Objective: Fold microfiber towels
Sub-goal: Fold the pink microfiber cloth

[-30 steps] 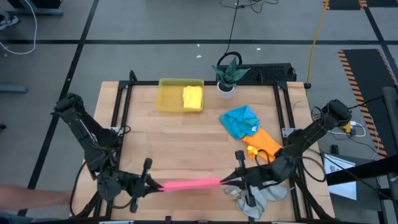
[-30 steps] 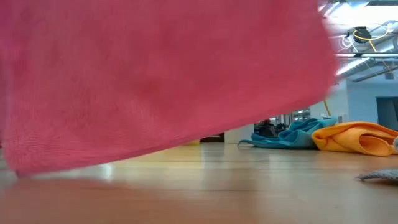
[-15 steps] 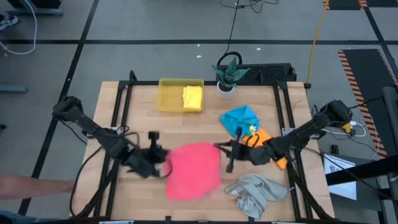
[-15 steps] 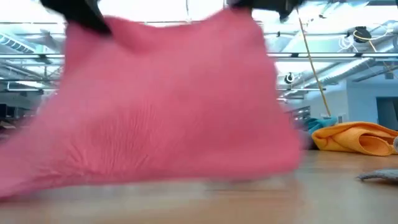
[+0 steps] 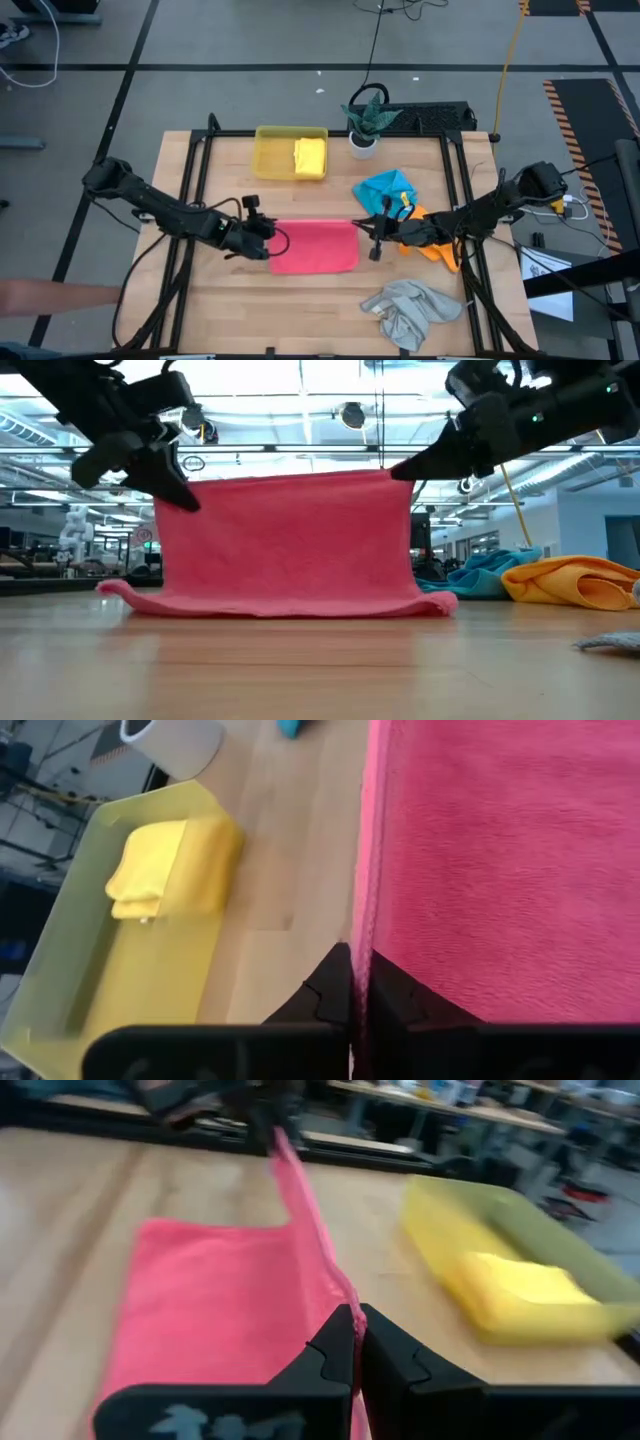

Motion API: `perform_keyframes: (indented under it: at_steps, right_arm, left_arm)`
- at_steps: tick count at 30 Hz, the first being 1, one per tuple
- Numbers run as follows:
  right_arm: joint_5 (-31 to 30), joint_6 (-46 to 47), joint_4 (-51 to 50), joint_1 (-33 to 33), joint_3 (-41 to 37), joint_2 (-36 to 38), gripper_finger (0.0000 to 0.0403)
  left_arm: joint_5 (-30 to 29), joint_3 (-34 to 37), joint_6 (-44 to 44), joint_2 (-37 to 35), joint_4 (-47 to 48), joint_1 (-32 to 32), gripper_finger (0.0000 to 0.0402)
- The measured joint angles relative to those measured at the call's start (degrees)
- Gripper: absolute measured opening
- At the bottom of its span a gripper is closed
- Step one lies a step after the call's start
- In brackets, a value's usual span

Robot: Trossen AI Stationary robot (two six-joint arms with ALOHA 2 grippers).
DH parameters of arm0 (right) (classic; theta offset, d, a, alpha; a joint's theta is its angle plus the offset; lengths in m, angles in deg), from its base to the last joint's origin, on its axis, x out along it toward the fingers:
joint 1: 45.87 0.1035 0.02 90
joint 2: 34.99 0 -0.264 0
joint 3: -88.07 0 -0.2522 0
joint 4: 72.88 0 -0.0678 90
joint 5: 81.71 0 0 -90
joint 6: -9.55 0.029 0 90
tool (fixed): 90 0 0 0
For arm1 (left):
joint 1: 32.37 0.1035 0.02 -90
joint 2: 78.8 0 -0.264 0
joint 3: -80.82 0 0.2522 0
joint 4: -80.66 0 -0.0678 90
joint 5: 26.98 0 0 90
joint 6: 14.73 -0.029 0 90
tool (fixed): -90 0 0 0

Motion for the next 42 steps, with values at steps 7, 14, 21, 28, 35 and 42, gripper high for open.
perform_keyframes:
  at_steps: [7,14,21,28,35,42]
  right_arm:
    - [6.78,0.45,-0.70,0.50,0.00,-2.47,0.0000]
    - [9.53,0.91,-0.91,0.50,-0.05,-8.02,0.0000]
    - [17.68,-0.46,-0.36,0.68,-0.04,-8.46,0.0000]
    - [20.71,-1.74,-1.02,0.72,-0.04,-8.46,0.0000]
    - [20.60,-5.76,-4.32,0.75,-0.02,-8.46,0.0000]
    - [10.29,-12.03,-5.43,2.45,-0.02,-7.10,0.0000]
  left_arm:
    - [5.52,0.06,0.62,1.90,-0.69,-3.44,0.0007]
    - [8.88,0.02,2.32,7.83,-4.11,-6.25,0.0004]
    - [12.35,0.05,2.34,11.58,-7.80,-8.63,0.0018]
    - [12.44,0.04,2.38,11.66,-8.75,-9.46,0.0005]
    - [13.20,0.03,3.04,11.67,-11.60,-9.45,0.0046]
    - [13.32,0.03,1.68,11.67,-14.80,-9.42,0.0077]
